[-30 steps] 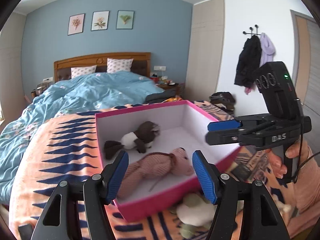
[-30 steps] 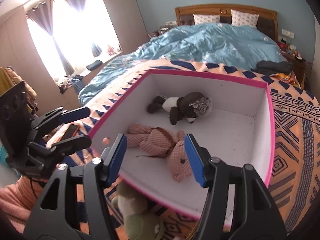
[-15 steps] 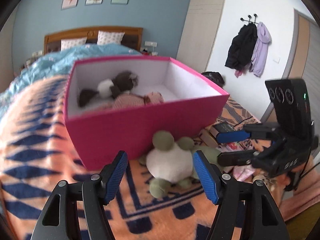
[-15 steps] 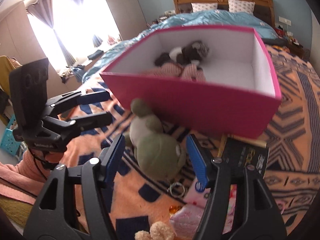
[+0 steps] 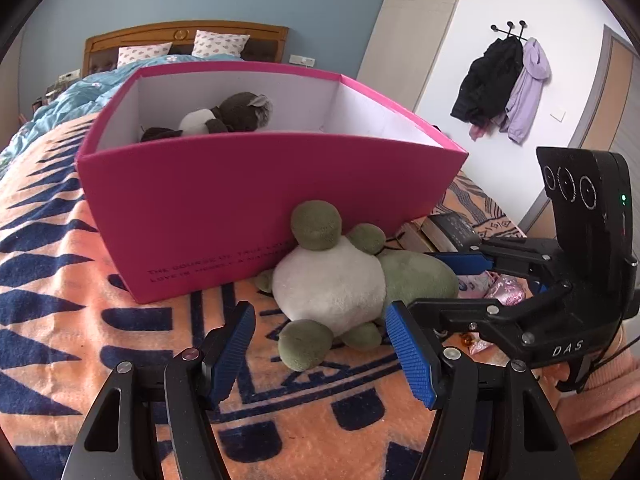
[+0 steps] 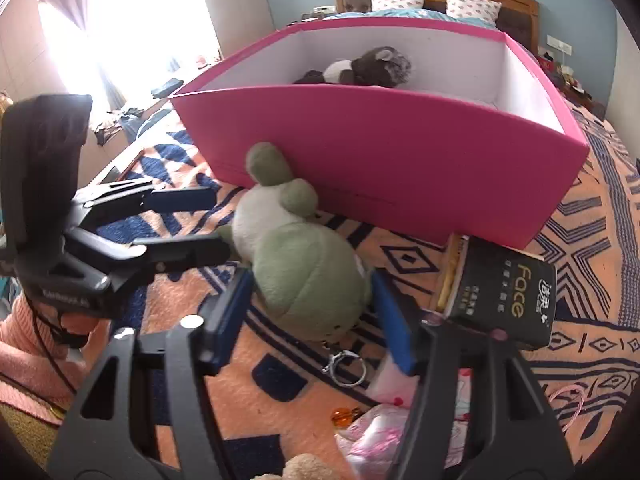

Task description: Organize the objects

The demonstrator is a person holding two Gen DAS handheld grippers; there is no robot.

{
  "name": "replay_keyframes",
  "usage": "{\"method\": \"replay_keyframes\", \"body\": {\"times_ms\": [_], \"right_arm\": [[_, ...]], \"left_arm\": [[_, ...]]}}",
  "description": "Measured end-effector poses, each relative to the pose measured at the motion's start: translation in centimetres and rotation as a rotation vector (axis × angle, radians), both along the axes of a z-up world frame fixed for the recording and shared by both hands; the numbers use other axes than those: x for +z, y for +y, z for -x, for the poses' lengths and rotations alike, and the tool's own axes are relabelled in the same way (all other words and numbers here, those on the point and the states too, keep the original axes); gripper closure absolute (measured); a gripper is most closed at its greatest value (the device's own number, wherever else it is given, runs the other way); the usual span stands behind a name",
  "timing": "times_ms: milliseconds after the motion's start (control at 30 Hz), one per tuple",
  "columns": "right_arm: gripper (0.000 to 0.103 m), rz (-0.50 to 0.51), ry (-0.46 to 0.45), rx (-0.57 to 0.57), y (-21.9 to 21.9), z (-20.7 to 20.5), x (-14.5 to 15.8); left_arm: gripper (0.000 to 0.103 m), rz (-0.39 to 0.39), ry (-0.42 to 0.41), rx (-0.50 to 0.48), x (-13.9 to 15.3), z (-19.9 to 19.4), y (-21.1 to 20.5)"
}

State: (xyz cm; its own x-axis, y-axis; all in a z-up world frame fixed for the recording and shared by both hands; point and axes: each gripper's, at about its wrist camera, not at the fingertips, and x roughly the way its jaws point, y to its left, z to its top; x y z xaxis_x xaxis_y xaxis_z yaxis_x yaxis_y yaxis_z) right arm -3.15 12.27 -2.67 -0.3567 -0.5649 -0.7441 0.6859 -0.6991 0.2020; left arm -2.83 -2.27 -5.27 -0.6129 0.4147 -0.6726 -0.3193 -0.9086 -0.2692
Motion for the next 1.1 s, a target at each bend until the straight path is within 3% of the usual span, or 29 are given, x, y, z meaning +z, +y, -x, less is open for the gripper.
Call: {"method": "replay_keyframes", "body": {"times_ms": [133, 400, 467, 600, 767, 867, 1100], "right_arm": [[0.047, 0.021, -0.013, 0.016, 0.4, -0.1, 0.1], [0.049, 0.14, -0.127, 0.129, 0.9, -0.2, 0.6], [0.048, 0.121, -0.137, 0.137, 0.6, 0.0, 0.2], [0.043, 0.129, -0.176, 0.111, 0.7, 0.6, -0.5], [0.038, 0.125, -0.14, 0.094, 1.4, -0.3, -0.3], [0.048, 0.11, -0.108, 0.086, 1.4, -0.5, -0.3], [0.049, 0.112, -0.047, 0.103, 1.5, -1.1, 1.4]], "left_arm": [[0.034, 0.001, -0.003, -0.003, 0.0, 0.0, 0.0], [0.034, -0.045, 0.024, -0.059, 0.9, -1.7, -0.8], [0.034, -0.032, 0.012, -0.06, 0.6, -1.6, -0.8], [0.043, -0.033, -0.03, -0.04, -0.3, -0.8, -0.9], [0.044, -0.054, -0.032, -0.037, -0.4, -0.5, -1.1], [0.045, -0.055, -0.037, -0.033, -0.3, -0.6, -0.9], [0.046, -0.103, -0.01, -0.02, 1.2, -1.8, -1.0]]}}
